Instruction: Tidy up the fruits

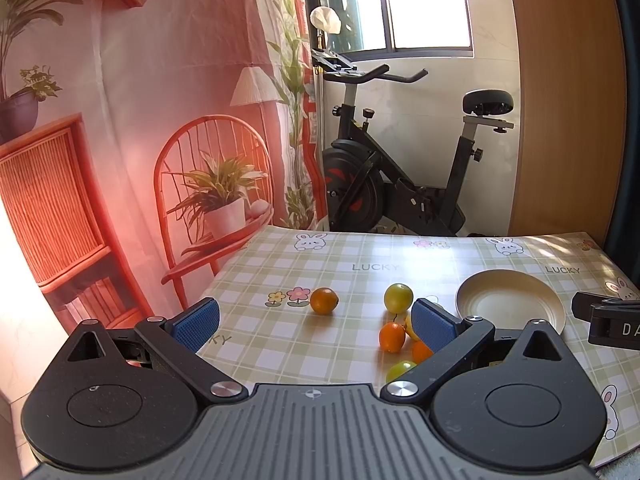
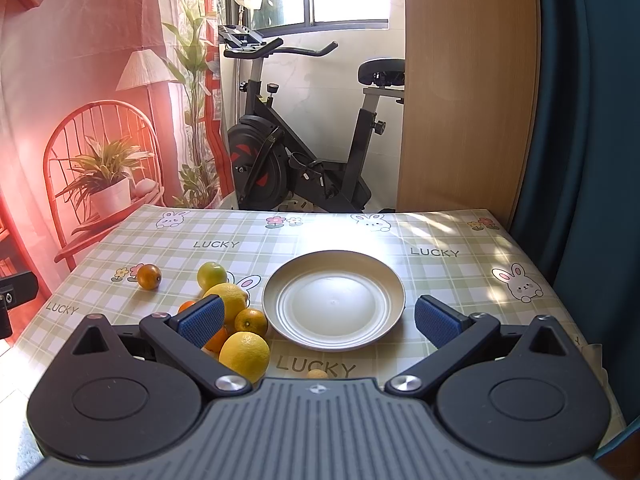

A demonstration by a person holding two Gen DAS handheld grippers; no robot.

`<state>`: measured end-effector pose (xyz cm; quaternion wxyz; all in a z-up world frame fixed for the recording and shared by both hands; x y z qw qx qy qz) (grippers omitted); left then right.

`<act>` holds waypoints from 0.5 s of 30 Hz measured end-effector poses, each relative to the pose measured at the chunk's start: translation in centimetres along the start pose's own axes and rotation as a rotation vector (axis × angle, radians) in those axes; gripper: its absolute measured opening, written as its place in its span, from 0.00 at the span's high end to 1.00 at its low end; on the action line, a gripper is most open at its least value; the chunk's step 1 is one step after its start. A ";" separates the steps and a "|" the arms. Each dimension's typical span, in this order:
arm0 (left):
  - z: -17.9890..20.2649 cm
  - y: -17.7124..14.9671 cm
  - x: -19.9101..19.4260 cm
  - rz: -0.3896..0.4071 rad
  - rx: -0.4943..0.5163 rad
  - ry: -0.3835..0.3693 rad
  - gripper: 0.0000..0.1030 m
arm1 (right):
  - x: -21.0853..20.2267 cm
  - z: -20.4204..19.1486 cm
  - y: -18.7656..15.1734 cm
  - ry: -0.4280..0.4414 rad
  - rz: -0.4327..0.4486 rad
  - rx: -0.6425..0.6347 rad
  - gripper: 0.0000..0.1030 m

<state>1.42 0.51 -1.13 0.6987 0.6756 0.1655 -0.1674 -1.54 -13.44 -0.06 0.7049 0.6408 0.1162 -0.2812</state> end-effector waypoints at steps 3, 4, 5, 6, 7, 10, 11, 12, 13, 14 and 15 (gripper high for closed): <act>0.0 0.0 0.0 0.000 0.000 0.000 0.00 | 0.0 0.0 0.0 0.000 0.000 0.000 0.00; 0.0 0.0 0.0 0.000 0.000 0.000 0.00 | 0.0 0.0 0.0 0.000 0.000 0.000 0.00; 0.0 0.0 0.0 -0.001 0.000 0.000 0.00 | -0.1 0.0 0.0 0.000 0.000 0.000 0.00; 0.0 0.0 0.0 -0.001 -0.001 0.000 0.00 | 0.0 0.0 0.0 0.000 0.001 0.001 0.00; 0.0 0.0 0.0 -0.001 0.000 0.000 0.00 | 0.0 0.0 0.0 0.000 0.001 0.000 0.00; 0.0 -0.1 0.0 -0.001 0.000 0.000 0.00 | -0.1 0.0 0.0 -0.001 0.001 0.000 0.00; 0.0 -0.1 0.0 -0.001 0.000 0.000 0.00 | -0.1 -0.1 0.0 0.000 0.001 0.000 0.00; 0.0 -0.1 0.0 -0.002 0.000 0.000 0.00 | 0.0 0.0 0.0 0.000 0.001 0.000 0.00; 0.0 -0.1 0.0 -0.001 0.000 0.000 0.00 | -0.1 0.0 0.0 -0.001 0.002 0.000 0.00; 0.0 -0.1 0.0 -0.001 0.000 -0.001 0.00 | 0.0 0.0 0.0 0.000 0.001 0.000 0.00; 0.0 -0.1 0.0 -0.002 0.000 0.000 0.00 | -0.1 0.0 0.0 -0.001 0.001 0.000 0.00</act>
Point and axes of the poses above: each gripper's, at about its wrist camera, not at the fingertips, and x roughly the way its jaws point, z to its right, y to its top, the point moved 2 cm from there along x, roughly the way its jaws point, and after that the axes turned 12 degrees about -x, right-handed, at the moved point
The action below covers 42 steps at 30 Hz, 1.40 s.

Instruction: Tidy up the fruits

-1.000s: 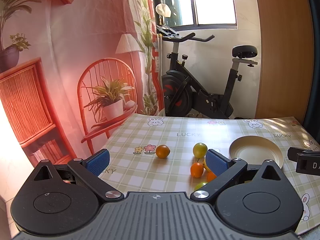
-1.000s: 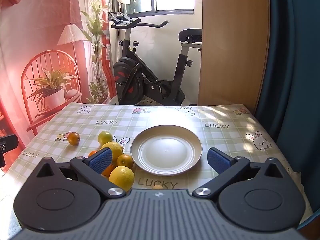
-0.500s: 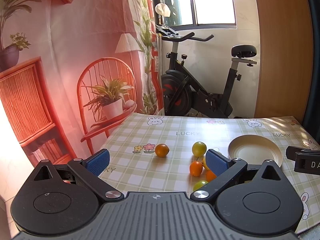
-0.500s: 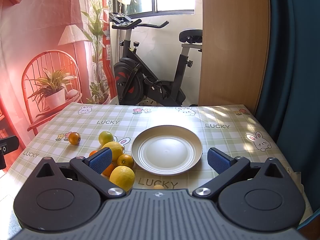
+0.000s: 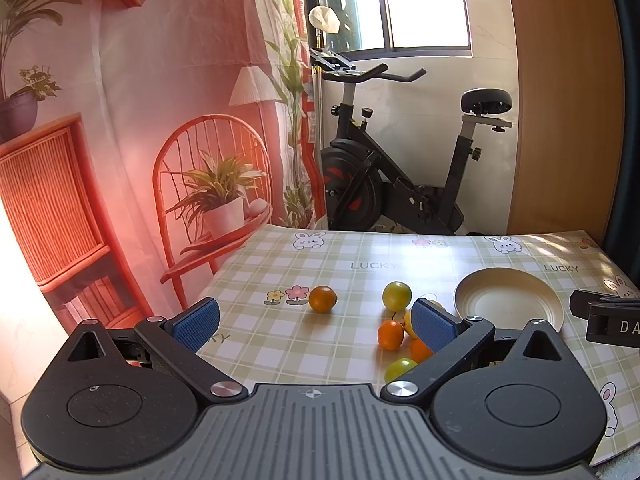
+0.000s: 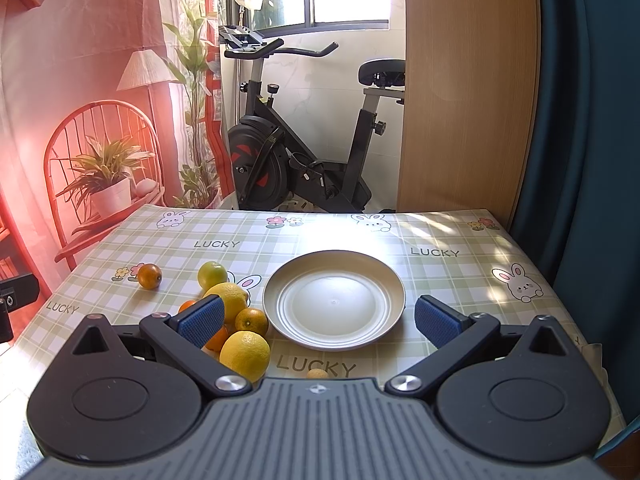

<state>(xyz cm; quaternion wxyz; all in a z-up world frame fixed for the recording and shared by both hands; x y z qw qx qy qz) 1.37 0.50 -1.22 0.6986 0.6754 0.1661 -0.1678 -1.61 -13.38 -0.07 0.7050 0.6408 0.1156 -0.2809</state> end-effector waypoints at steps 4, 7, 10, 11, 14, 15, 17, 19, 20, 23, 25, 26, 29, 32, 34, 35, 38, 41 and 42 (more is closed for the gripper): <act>0.0 0.0 0.0 0.000 0.000 0.000 0.00 | -0.1 0.0 0.0 0.000 0.001 0.000 0.00; 0.0 0.0 0.0 0.000 0.000 0.000 0.00 | -0.1 0.0 0.0 0.000 0.001 0.000 0.00; 0.0 -0.1 0.0 -0.002 0.000 0.000 0.00 | -0.1 0.0 0.0 0.000 0.001 -0.001 0.00; 0.1 -0.2 0.0 -0.002 0.000 0.000 0.00 | 0.0 0.0 0.0 0.000 0.001 -0.001 0.00; 0.1 -0.4 -0.1 -0.003 0.001 -0.001 0.00 | 0.0 0.0 0.0 0.000 0.001 0.000 0.00; 0.2 -0.5 -0.2 -0.003 0.001 -0.001 0.00 | 0.0 0.0 0.0 0.000 0.001 0.000 0.00; 0.2 -0.5 -0.2 -0.003 0.001 -0.001 0.00 | 0.0 0.0 0.0 0.000 0.001 -0.001 0.00; 0.1 -0.4 -0.2 -0.004 0.001 -0.002 0.00 | -0.1 0.0 -0.1 0.000 0.002 -0.001 0.00; 0.2 -0.5 -0.2 -0.004 0.001 -0.002 0.00 | -0.1 -0.1 -0.1 0.000 0.002 -0.002 0.00; 0.2 -0.6 -0.2 -0.010 -0.003 -0.003 0.00 | 0.0 0.0 -0.1 0.001 0.002 -0.002 0.00; 0.2 -0.7 -0.2 -0.015 -0.007 -0.003 0.00 | -0.1 -0.1 0.0 0.002 0.001 -0.004 0.00; 0.2 -0.8 -0.3 -0.016 -0.009 -0.003 0.00 | -0.2 -0.2 0.0 0.003 0.002 -0.005 0.00; 0.0 -0.7 -0.3 -0.020 -0.018 0.007 0.00 | -0.2 -0.2 0.0 0.002 0.001 -0.004 0.00; -0.3 -0.5 -0.3 -0.021 -0.033 -0.001 0.00 | -0.2 -0.2 0.0 0.004 0.001 -0.005 0.00; -0.2 -0.5 -0.2 -0.022 -0.033 -0.006 0.00 | -0.2 -0.4 0.0 0.011 0.001 -0.006 0.00; -0.2 -0.4 -0.2 -0.023 -0.032 -0.009 0.00 | -0.2 -0.5 0.1 0.013 0.000 -0.007 0.00; -0.5 -0.3 0.3 -0.032 -0.043 -0.004 0.00 | -0.5 -0.7 0.1 0.021 -0.001 -0.010 0.00; -1.0 -0.2 1.3 -0.065 -0.070 -0.009 0.00 | -0.1 -0.5 0.1 0.048 0.002 -0.009 0.00; -1.2 -0.3 1.8 -0.070 -0.072 -0.010 0.00 | 0.2 -0.4 0.1 0.056 0.004 -0.009 0.00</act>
Point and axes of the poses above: each gripper's, at about its wrist camera, not at the fingertips, and x roughly the way its jaws point, z to its right, y to its top, the point moved 2 cm from there along x, roughly the way its jaws point, and after that the axes turned 12 degrees about -x, right-handed, at the moved point
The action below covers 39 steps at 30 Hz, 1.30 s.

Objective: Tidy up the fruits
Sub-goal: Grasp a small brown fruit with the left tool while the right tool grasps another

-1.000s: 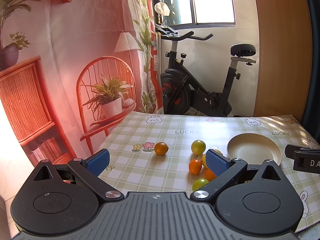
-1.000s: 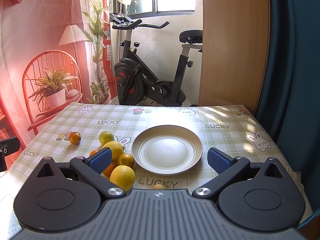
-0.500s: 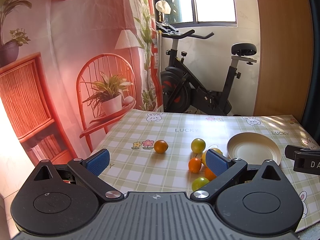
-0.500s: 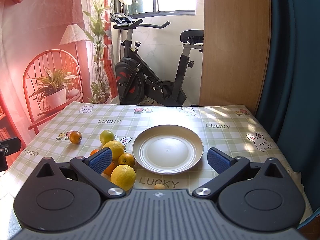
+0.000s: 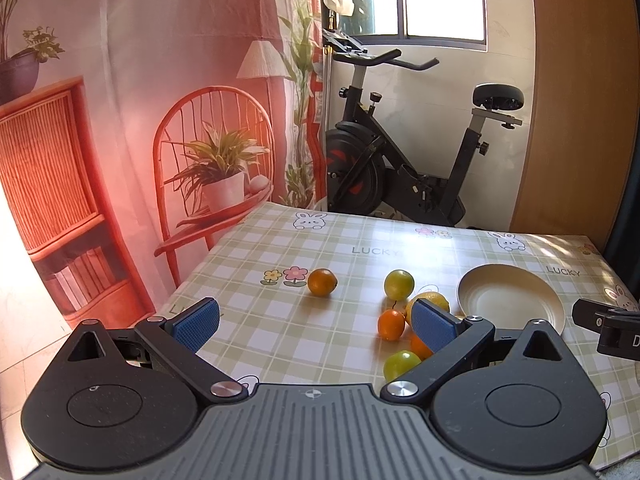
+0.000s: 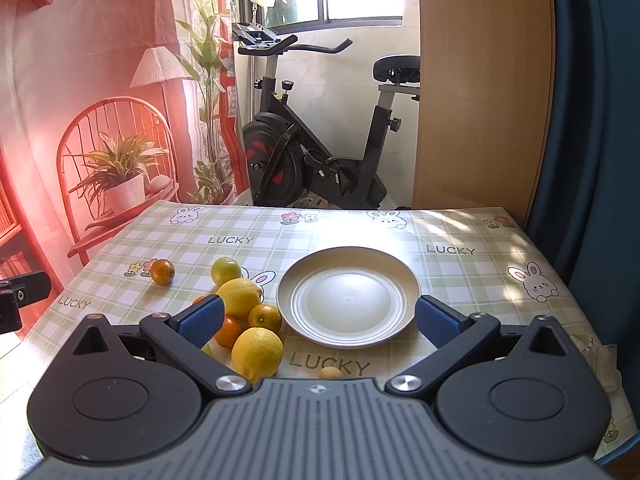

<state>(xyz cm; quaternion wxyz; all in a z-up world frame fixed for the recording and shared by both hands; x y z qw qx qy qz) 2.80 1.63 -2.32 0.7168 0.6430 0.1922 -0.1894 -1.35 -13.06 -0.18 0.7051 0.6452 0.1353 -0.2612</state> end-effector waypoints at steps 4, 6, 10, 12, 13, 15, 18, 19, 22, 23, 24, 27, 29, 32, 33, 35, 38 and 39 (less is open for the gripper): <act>-0.4 -0.3 1.2 0.050 0.016 -0.001 0.08 | 1.5 0.8 -0.3 0.024 -0.008 0.008 0.00; -0.7 -0.4 1.8 0.060 0.013 0.001 0.10 | 2.2 1.3 -0.7 0.029 -0.007 0.004 0.00; -0.7 -0.8 3.6 0.044 0.013 -0.032 0.10 | 3.8 1.5 -1.6 0.033 0.005 -0.058 0.00; -0.5 -1.1 4.6 0.024 0.016 -0.037 0.10 | 4.9 1.8 -2.2 0.020 -0.008 -0.064 0.00; -0.3 -1.2 5.0 0.014 0.021 -0.038 0.11 | 5.4 2.1 -2.5 0.014 -0.014 -0.062 0.00; 0.1 -1.7 5.9 -0.003 0.037 -0.045 0.13 | 6.4 2.5 -3.0 0.003 -0.022 -0.063 0.01; 0.6 -2.6 7.3 -0.068 0.049 -0.079 0.17 | 7.6 2.8 -3.6 0.010 -0.031 -0.086 0.03; 0.8 -3.0 7.7 -0.102 0.051 -0.090 0.17 | 7.8 2.9 -3.7 0.015 -0.034 -0.094 0.03; 1.2 -4.0 8.6 -0.153 0.042 -0.096 0.17 | 8.5 2.6 -4.3 0.036 -0.040 -0.110 0.03; 1.4 -4.1 8.8 -0.159 0.048 -0.094 0.17 | 8.7 2.5 -4.5 0.045 -0.046 -0.109 0.03; 1.6 -4.4 9.1 -0.164 0.062 -0.092 0.17 | 9.1 2.4 -4.8 0.056 -0.056 -0.108 0.03; 1.9 -5.4 9.4 -0.178 0.082 -0.095 0.18 | 10.1 2.2 -5.7 0.080 -0.090 -0.092 0.03; 2.1 -5.7 9.7 -0.193 0.086 -0.099 0.18 | 10.7 2.3 -6.3 0.090 -0.114 -0.076 0.03; 2.3 -6.3 10.2 -0.216 0.100 -0.098 0.18 | 11.1 2.3 -6.8 0.097 -0.130 -0.069 0.03; 2.4 -6.5 10.4 -0.227 0.098 -0.097 0.19 | 11.1 2.2 -6.9 0.098 -0.130 -0.068 0.03; 2.6 -7.0 10.8 -0.247 0.100 -0.099 0.26 | 11.2 2.2 -7.1 0.106 -0.133 -0.062 0.03; 2.8 -7.7 11.3 -0.293 0.109 -0.124 0.41 | 11.4 1.9 -7.4 0.109 -0.142 -0.072 0.11; 2.9 -7.9 11.4 -0.307 0.111 -0.141 0.43 | 11.4 1.8 -7.5 0.102 -0.143 -0.080 0.14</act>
Point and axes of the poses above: each gripper's, at about its wrist camera, not at the fingertips, and x roughly the way its jaws point, z to its right, y to its top, the point moved 2 cm from there along x, roughly the way its jaws point, and after that the axes turned 12 degrees about -x, right-handed, at the moved point
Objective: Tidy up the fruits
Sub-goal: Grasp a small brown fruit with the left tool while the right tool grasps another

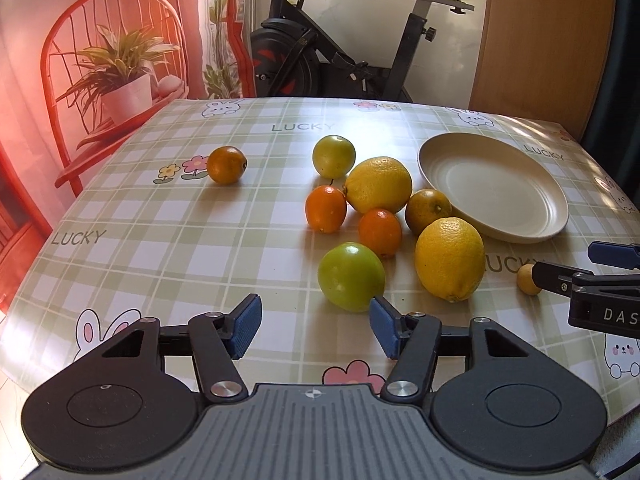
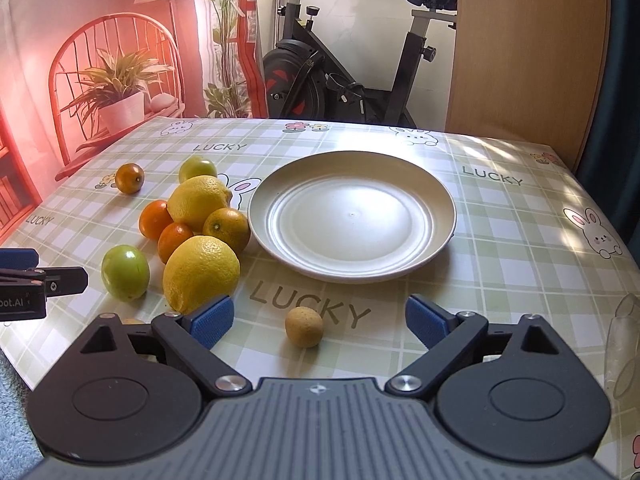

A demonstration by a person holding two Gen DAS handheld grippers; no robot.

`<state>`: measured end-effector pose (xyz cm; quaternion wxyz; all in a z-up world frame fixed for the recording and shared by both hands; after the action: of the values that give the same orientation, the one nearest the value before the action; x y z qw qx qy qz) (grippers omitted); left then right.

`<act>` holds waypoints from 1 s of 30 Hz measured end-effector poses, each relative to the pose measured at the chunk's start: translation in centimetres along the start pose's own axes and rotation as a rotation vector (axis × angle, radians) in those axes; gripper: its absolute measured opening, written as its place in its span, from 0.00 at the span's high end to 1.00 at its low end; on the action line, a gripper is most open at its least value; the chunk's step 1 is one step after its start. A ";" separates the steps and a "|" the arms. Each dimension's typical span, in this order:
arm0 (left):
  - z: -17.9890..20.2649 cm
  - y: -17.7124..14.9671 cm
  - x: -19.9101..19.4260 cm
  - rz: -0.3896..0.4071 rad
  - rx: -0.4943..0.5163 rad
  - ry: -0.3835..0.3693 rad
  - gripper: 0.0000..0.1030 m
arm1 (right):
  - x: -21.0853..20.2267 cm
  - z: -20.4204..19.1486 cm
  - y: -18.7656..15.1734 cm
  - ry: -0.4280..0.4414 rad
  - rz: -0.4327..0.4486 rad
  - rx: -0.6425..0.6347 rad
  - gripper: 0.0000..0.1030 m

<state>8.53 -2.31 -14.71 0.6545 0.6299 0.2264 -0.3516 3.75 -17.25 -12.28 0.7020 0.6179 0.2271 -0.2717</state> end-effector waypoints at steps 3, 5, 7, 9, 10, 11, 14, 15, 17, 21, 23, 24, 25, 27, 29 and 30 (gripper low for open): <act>0.4 -0.4 0.3 -0.017 0.019 -0.046 0.51 | 0.1 -0.2 -0.2 0.006 -0.001 -0.009 0.19; 0.6 -0.6 0.4 -0.020 0.027 -0.070 0.63 | 0.2 -0.3 -0.2 0.014 0.004 -0.013 0.25; 0.8 -0.7 0.6 -0.024 0.029 -0.085 0.64 | 0.1 -0.7 -0.2 0.022 0.008 -0.028 0.27; 0.9 -0.9 0.7 -0.031 0.023 -0.107 0.64 | 0.2 -1.0 -0.3 0.028 0.007 -0.037 0.28; 0.9 -0.9 0.6 -0.032 0.018 -0.123 0.66 | 0.2 -1.1 -0.3 0.037 0.007 -0.035 0.28; 1.0 -1.0 0.6 -0.031 0.017 -0.136 0.66 | 0.3 -1.1 -0.4 0.045 0.008 -0.031 0.28; 1.4 -1.1 0.4 -0.028 0.024 -0.170 0.66 | 0.4 -1.2 -0.5 0.030 0.003 -0.033 0.28; 1.5 -1.2 0.4 -0.030 0.026 -0.188 0.66 | 0.5 -1.2 -0.6 0.021 0.002 -0.032 0.27; 1.8 -1.3 0.4 -0.034 0.033 -0.213 0.66 | 0.5 -1.1 -0.6 0.013 0.001 -0.025 0.27; 2.3 -1.5 0.6 -0.041 0.052 -0.237 0.66 | 0.6 -1.0 -0.7 0.022 0.001 -0.025 0.27; 2.5 -1.7 0.5 -0.044 0.060 -0.248 0.66 | 0.8 -1.1 -0.8 0.032 -0.003 -0.031 0.35; 2.6 -1.7 0.5 -0.045 0.064 -0.252 0.66 | 0.8 -1.2 -0.9 0.033 -0.005 -0.035 0.39; 2.7 -1.8 0.5 -0.046 0.067 -0.258 0.67 | 0.9 -1.2 -0.9 0.035 -0.008 -0.039 0.46; 2.8 -1.9 0.7 -0.050 0.070 -0.261 0.67 | 1.0 -1.3 -1.0 0.042 -0.005 -0.045 0.51; 2.7 -1.9 0.9 -0.060 0.065 -0.262 0.67 | 1.0 -1.3 -1.0 0.052 0.000 -0.044 0.59; 2.6 -1.9 1.1 -0.068 0.061 -0.263 0.67 | 1.0 -1.3 -1.0 0.053 0.000 -0.043 0.60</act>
<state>7.43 -4.97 -16.54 0.6468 0.5897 0.1492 -0.4601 3.85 -16.15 -13.90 0.7089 0.6096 0.2516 -0.2502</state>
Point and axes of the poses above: each gripper's, at about its wrist camera, not at the fingertips, and x roughly the way its jaws point, z to its right, y to its top, the point moved 2 cm from there along x, roughly the way its jaws point, and after that the axes turned 12 degrees about -x, right-handed, at the moved point
